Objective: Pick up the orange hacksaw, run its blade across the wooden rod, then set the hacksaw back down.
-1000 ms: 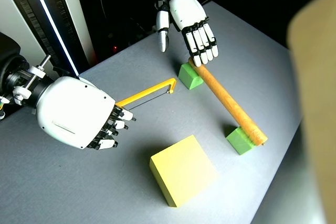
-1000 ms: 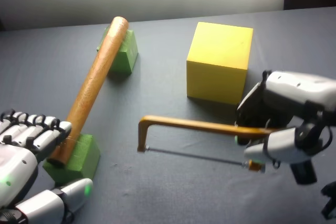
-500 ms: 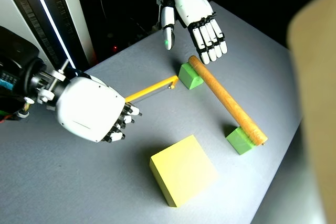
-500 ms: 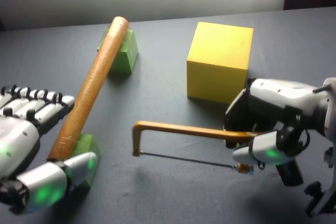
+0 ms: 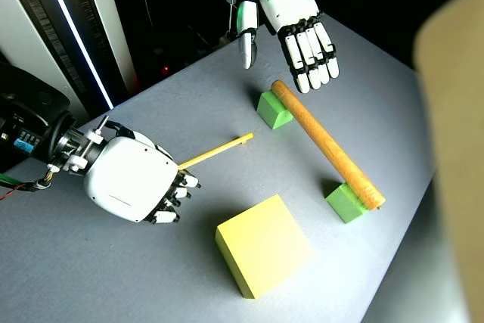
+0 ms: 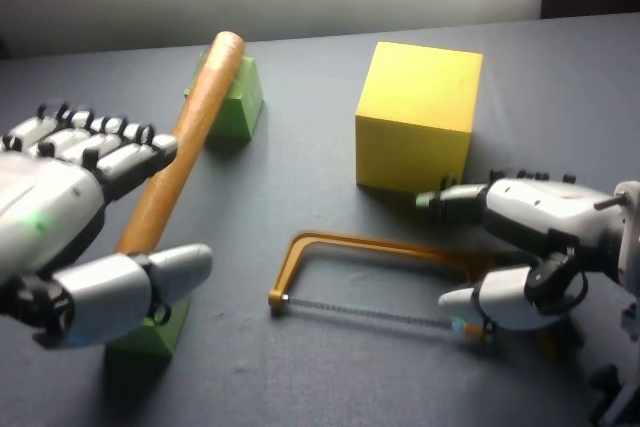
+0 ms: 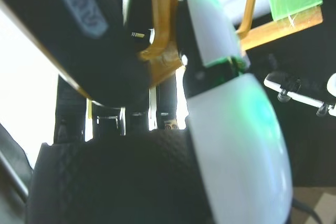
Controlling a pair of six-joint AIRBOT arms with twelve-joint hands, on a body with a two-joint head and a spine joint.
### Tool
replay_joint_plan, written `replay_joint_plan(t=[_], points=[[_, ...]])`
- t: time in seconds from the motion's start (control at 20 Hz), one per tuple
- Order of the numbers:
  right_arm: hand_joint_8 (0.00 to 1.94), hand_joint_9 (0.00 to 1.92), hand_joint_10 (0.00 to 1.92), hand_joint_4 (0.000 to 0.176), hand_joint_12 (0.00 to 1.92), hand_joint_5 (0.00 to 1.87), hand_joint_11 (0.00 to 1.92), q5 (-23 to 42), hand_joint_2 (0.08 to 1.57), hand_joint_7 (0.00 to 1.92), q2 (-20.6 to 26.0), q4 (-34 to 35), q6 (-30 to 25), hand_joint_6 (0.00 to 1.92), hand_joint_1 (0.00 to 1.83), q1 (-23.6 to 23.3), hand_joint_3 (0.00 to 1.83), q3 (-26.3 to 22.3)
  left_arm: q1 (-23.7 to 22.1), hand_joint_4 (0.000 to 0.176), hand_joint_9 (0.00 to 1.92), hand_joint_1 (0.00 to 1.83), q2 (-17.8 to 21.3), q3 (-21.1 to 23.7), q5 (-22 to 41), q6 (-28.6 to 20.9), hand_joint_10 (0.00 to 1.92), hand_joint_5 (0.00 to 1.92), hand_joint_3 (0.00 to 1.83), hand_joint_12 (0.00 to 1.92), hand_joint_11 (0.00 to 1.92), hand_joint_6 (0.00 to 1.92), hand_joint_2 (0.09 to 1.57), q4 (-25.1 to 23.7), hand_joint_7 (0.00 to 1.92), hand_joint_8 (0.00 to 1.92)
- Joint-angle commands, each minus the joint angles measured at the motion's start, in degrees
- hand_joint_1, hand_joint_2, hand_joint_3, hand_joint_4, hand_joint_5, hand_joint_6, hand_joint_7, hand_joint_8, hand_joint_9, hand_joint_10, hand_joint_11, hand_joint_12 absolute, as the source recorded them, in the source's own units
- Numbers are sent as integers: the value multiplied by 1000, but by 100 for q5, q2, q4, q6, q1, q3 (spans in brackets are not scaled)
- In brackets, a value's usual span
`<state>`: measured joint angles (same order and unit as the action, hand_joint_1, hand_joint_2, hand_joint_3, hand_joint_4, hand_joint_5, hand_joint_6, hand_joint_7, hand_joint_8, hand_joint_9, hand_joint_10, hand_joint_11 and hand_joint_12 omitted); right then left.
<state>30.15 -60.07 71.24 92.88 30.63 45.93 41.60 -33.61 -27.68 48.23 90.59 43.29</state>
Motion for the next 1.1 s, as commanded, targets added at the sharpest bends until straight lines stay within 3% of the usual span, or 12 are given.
replay_joint_plan(t=[0.0,0.3,0.5,0.55,0.6,0.65,0.7,0.75,0.9,0.95,1.0,1.05], points=[[4,60,1,0,74,40,0,363,1000,69,38,-262,-81,2,929,-40,0,-1,-212,0,125,0,119,-1,212,105,0,167,0,212,0,1,1280,-244,165,0],[0,0,0,0,0,0,0,564,783,0,423,-263,-104,0,893,25,0,-316,-1832,0,117,0,169,-209,-1490,1350,1,159,0,209,0,2,1275,411,152,2],[0,0,0,0,1,0,2,573,868,0,917,-265,-105,0,846,38,29,-721,-1973,0,130,0,-23,-193,-1552,1462,0,160,0,188,0,0,1275,502,175,1],[1,39,5,0,40,6,43,574,910,39,1047,-298,-104,1,710,46,13,-804,-1971,0,315,0,-70,-187,-1552,1456,26,271,0,646,0,11,1277,502,362,19],[30,234,40,0,495,123,8,577,952,204,1185,-439,-105,20,509,78,0,-901,-1958,0,515,0,-87,-175,-1551,1458,170,538,1,1297,0,122,1295,502,604,145],[91,356,121,0,911,228,1,623,949,312,1325,-635,-104,75,422,133,0,-993,-1952,0,259,168,-90,-163,-1532,1458,1270,407,1,1796,0,1074,1283,502,397,1180],[1301,70,1434,0,1719,45,0,744,932,62,1503,-974,-106,1136,344,264,0,-1111,-1937,0,200,212,-102,-159,-1474,1458,1791,308,0,1896,76,1752,1265,502,235,1773],[1813,13,1824,0,1881,8,0,979,926,12,1767,-1683,-174,1649,265,577,0,-1311,-1885,0,191,220,-131,-187,-1398,1451,1895,251,0,1916,156,1887,1264,502,144,1891],[1915,147,1902,0,1913,122,161,1177,903,108,1889,-2229,-313,1867,187,792,0,-1368,-1861,0,566,133,-144,-217,-1470,1447,1916,617,0,1920,492,1914,1206,501,656,1915],[1936,1319,1917,27,1919,1349,1238,1221,1040,1372,1899,-2251,-315,1910,46,804,15,-1359,-1861,0,1445,281,-171,-225,-1471,1458,1920,1395,0,1921,1348,1920,1243,501,1471,1920],[1941,1704,1921,0,1921,1601,1590,1272,1250,1712,1891,-2251,-318,1921,349,801,26,-1346,-1859,68,1727,727,-214,-228,-1468,1471,1921,1603,5,1921,1703,1921,1317,501,1709,1921],[1941,1712,1921,3,1921,1551,1640,1296,1367,1694,1875,-2251,-328,1921,896,801,19,-1339,-1848,175,1703,1218,-247,-225,-1459,1471,1921,1553,0,1921,1715,1921,1301,501,1680,1921]])
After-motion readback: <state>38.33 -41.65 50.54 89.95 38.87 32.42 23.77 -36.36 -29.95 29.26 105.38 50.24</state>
